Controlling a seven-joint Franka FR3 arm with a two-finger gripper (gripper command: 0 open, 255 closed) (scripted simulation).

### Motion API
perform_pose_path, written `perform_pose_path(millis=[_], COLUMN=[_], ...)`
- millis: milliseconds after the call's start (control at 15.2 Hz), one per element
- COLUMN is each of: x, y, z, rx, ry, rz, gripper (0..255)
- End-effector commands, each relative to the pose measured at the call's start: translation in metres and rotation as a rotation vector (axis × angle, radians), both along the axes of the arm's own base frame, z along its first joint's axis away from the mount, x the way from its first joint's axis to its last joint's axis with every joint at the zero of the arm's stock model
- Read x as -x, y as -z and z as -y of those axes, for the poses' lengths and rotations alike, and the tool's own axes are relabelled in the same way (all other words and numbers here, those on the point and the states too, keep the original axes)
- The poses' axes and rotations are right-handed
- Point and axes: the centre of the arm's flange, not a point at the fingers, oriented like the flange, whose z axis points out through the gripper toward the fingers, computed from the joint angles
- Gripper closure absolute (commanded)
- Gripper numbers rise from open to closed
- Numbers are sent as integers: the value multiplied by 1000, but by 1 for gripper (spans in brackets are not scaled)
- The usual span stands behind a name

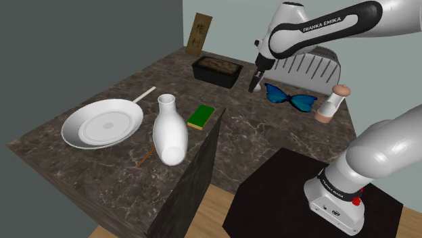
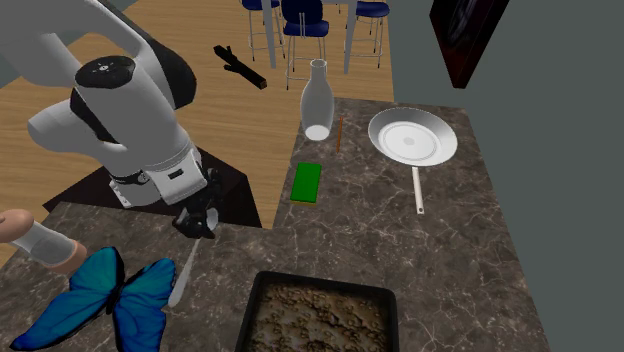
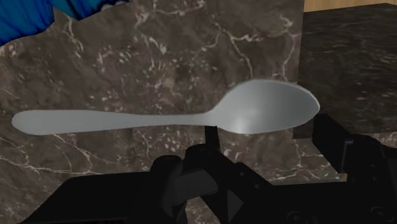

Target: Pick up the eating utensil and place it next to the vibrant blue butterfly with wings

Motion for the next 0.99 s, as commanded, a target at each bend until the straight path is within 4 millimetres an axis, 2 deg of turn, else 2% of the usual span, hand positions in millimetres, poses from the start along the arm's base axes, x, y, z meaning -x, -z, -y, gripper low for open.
perform_pose_path(millis=[0,924], x=[8,8], y=[3,77], z=[13,13], rx=[0,0], ry=[-3,-3], rz=[0,0], gripper=[255,255])
